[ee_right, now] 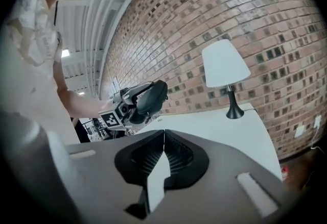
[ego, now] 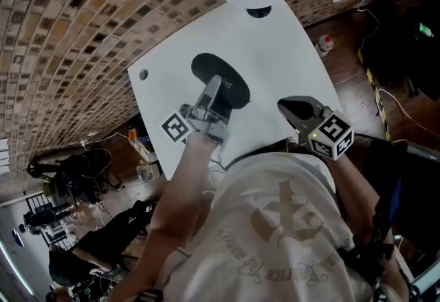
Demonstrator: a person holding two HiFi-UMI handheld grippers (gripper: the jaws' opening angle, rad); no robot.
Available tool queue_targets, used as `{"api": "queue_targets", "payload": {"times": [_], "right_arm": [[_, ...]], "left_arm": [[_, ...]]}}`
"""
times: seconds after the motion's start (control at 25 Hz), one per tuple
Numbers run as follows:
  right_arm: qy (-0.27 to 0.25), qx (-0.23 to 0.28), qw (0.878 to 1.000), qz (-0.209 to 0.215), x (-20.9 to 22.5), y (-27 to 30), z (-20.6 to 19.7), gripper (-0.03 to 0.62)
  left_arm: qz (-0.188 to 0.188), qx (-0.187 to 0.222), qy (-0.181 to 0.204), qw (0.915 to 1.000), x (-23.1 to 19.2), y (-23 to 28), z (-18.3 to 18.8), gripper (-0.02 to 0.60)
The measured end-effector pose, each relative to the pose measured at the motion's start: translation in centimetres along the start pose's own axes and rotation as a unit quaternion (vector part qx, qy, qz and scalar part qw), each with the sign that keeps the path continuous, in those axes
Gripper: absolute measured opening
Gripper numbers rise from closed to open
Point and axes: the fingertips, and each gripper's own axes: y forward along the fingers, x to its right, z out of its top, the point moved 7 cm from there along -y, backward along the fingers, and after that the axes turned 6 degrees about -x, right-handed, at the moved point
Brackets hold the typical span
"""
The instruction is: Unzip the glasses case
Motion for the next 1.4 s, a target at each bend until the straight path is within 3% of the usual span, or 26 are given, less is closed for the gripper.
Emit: {"api": "queue_targets", "payload": {"times": [0.2,0.72,1.08,1.4], "right_arm": [[-0.052,0.013,0.998,0.02,-0.4,0.9,4.2,0.009],[-0.148,0.032,0.986,0.065,-4.0,2.5,8.6,0.009],[-0.195,0.013,0.979,0.06,-5.4,3.1,8.8,0.009],[-0.248,0.014,0.969,0.016,-6.7,2.9,9.5,0.042]], "left_arm": [[-0.023,0.051,0.007,0.9984,2.1,-1.5,1.4,0.261],[-0.089,0.086,0.033,0.9917,5.0,-2.2,2.7,0.261],[-0.107,0.111,-0.006,0.9881,4.8,-2.6,2.6,0.262],[-0.104,0.132,-0.019,0.9855,5.5,-2.0,2.9,0.262]]}}
